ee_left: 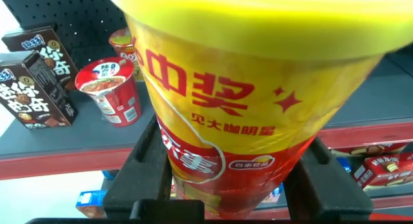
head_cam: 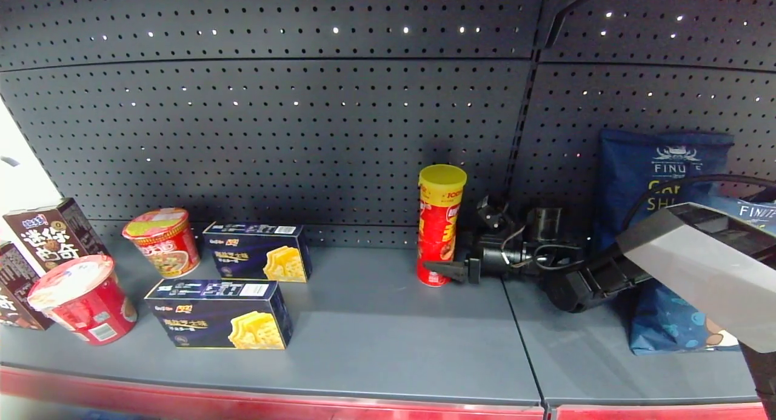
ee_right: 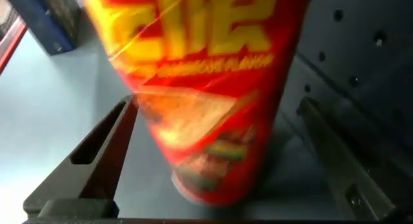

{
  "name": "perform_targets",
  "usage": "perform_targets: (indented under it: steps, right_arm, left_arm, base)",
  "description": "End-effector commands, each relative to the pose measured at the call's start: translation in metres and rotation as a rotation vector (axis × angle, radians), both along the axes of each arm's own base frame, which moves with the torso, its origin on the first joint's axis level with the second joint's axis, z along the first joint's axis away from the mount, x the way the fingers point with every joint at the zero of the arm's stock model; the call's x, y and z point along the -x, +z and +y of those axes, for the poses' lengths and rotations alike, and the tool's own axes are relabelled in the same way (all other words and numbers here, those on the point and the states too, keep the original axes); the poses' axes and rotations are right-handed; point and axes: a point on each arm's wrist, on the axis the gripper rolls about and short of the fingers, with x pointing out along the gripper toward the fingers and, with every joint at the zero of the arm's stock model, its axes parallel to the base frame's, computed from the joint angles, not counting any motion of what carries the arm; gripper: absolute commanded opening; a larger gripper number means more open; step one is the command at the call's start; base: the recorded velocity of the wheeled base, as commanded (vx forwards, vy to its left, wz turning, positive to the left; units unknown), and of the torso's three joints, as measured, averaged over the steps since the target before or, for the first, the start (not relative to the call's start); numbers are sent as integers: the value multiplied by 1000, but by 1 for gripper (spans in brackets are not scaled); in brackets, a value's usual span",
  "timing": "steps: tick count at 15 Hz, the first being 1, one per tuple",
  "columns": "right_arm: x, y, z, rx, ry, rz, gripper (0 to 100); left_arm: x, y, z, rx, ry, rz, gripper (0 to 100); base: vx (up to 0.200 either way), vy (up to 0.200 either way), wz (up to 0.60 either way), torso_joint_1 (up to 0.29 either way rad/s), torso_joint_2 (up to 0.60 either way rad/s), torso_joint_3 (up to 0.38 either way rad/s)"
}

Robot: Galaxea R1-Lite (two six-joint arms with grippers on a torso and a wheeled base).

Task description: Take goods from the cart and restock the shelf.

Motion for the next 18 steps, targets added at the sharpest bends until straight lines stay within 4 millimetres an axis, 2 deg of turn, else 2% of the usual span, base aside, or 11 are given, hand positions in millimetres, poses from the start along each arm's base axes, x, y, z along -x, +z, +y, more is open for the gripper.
perform_targets:
  steps: [1, 3, 6, 10, 13, 15, 17, 18]
  right_arm:
    - [1, -5, 7, -5, 17, -1, 0]
    - [7, -3, 7, -5, 5, 7, 0]
    - [34, 13, 12, 13, -92, 10, 0]
    - [85, 54, 20, -2, -179, 6, 0]
    - [114, 76, 10, 2, -269, -25, 0]
    - [142, 88, 2, 1, -305, -48, 0]
    - [158, 87, -4, 16, -377, -40, 0]
    - [176, 77, -9, 44, -416, -11, 0]
  left_arm:
    - [-3, -5, 0, -2, -4, 24, 0]
    - [-3, -11, -1, -2, -14, 36, 0]
    - [-1, -14, 0, 0, -12, 33, 0]
    - [7, -26, 0, 22, -7, 14, 0]
    - [12, -28, 1, 36, -1, -7, 0]
    - [13, -32, 1, 35, 0, 5, 0]
    - [14, -33, 1, 35, 1, 5, 0]
    - [13, -36, 1, 34, 4, 12, 0]
  base:
    - [0, 0, 0, 0, 0, 0]
    - [0, 0, 0, 0, 0, 0]
    - [0, 0, 0, 0, 0, 0]
    - [0, 0, 0, 0, 0, 0]
    - [0, 0, 0, 0, 0, 0]
    - [0, 0, 0, 0, 0, 0]
    - [0, 0, 0, 0, 0, 0]
    - [0, 0, 0, 0, 0, 0]
